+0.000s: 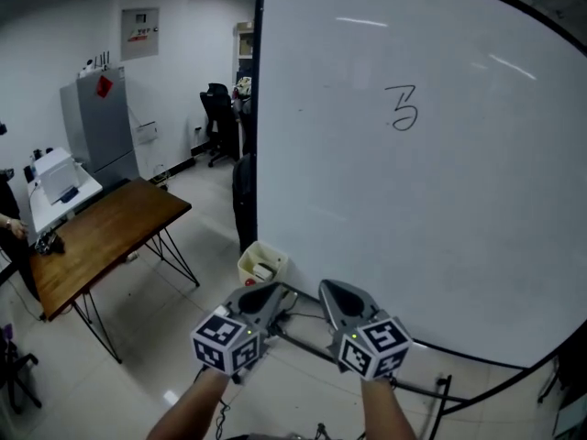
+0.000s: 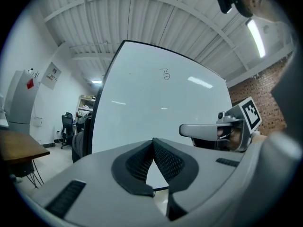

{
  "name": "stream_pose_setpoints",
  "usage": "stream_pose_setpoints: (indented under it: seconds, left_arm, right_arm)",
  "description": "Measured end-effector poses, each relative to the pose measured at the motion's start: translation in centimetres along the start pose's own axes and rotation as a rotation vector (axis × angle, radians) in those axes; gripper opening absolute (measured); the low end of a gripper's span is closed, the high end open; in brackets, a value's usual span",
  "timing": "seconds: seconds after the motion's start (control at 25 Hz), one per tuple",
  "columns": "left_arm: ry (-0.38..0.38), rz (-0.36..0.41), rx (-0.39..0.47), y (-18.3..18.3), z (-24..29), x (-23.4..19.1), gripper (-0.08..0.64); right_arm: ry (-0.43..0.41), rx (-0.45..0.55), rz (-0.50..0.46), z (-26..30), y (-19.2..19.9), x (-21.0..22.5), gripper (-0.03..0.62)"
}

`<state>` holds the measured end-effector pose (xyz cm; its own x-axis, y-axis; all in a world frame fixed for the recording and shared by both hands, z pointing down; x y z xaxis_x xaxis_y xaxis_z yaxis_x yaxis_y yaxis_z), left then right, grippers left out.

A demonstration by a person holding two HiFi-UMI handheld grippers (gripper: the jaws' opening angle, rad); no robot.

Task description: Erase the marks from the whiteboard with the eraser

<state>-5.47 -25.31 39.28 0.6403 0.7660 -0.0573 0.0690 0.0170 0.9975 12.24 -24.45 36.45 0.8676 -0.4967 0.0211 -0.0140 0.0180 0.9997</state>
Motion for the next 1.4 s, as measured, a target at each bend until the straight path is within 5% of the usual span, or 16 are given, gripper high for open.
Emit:
stream_pose_setpoints:
  seconds: [0.68,0.92,1.16,1.4]
  left_arm:
    - [-0.046,-0.004,-0.214,6.3,1.5,-9.0,-0.005]
    - [-0.086,-0.032,-0.322,10.1,3.4,-12.5,0.292]
    - [-0.14,-0.038,-0.379,12.0,5.0,-14.9,0.305]
    - [-0.114,-0.022,-0.41,12.8,6.5,-15.2,0.3]
  right_arm:
    - [0.129,-0.118,-0.018,5.2,3.4,-3.4,-0.011]
    - [0.155,-0.145,-0.002,6.0,4.9,-2.9,-0.011]
    - [0.193,-0.154,0.006,5.6,5.1,-1.4,-0.011]
    - [0.232,-0.158,0.01,5.1,5.0,-0.2,-0.011]
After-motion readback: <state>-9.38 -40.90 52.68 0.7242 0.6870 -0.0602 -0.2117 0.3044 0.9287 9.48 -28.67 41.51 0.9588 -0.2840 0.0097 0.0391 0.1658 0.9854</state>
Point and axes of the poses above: the fingertips, and each gripper's own axes: z forward along the fingers, x to its right, y out of its underside, the point moved 8 cm from there along -z, backward along the fingers, and after that the axes turned 11 degrees about y, right-handed, at the moved point
